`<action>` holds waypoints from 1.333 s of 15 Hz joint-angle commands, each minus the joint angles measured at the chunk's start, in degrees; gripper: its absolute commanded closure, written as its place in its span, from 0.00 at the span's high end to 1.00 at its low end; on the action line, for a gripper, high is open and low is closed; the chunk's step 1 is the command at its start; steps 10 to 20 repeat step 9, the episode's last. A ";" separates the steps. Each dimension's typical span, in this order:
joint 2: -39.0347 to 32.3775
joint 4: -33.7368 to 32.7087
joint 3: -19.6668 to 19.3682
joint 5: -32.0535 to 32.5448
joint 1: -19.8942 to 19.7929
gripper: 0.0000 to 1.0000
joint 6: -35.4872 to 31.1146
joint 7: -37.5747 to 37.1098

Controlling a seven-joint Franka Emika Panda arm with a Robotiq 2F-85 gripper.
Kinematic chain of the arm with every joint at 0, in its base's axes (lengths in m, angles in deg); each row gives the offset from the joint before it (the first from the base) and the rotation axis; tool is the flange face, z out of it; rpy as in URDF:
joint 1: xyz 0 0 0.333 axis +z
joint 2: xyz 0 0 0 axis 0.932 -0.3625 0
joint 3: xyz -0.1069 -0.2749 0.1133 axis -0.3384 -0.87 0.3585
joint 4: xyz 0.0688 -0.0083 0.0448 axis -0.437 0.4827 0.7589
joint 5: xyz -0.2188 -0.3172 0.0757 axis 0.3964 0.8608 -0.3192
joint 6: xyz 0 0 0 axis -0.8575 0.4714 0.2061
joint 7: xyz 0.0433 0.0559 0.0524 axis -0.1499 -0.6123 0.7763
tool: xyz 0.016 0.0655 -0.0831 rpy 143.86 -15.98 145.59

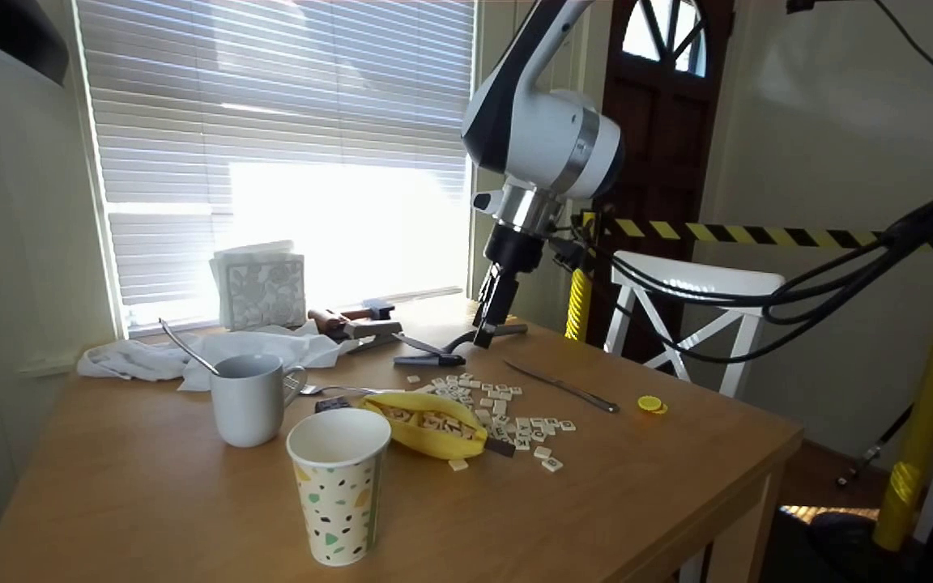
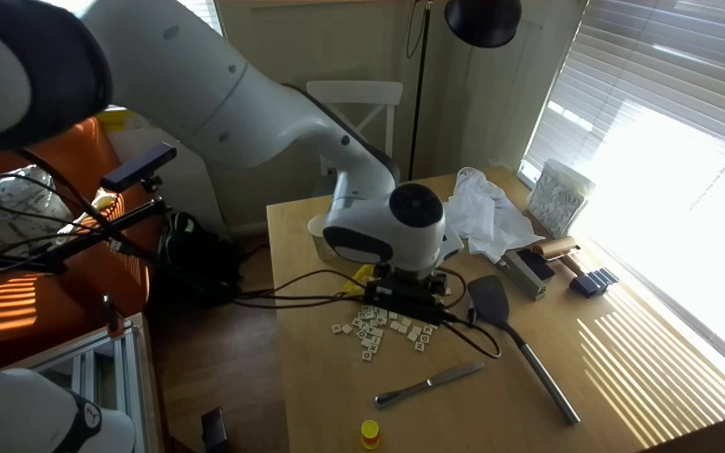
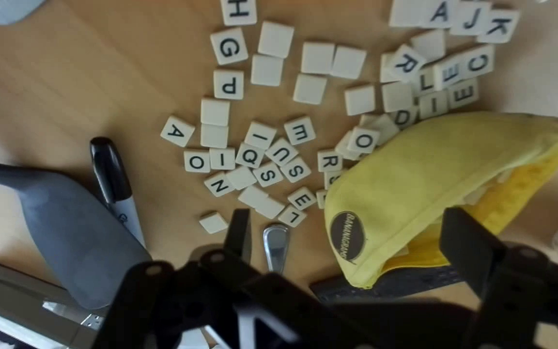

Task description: Remove the marker from the cup

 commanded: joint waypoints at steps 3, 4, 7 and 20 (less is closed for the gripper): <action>8.43 8.33 -25.26 16.62 23.80 1.00 4.93 -24.74; 8.33 8.06 -30.15 20.00 28.02 1.00 6.28 -29.25; 12.94 7.09 -16.75 31.71 15.04 1.00 2.47 -36.04; 13.61 6.97 -8.69 34.30 7.77 1.00 1.40 -37.99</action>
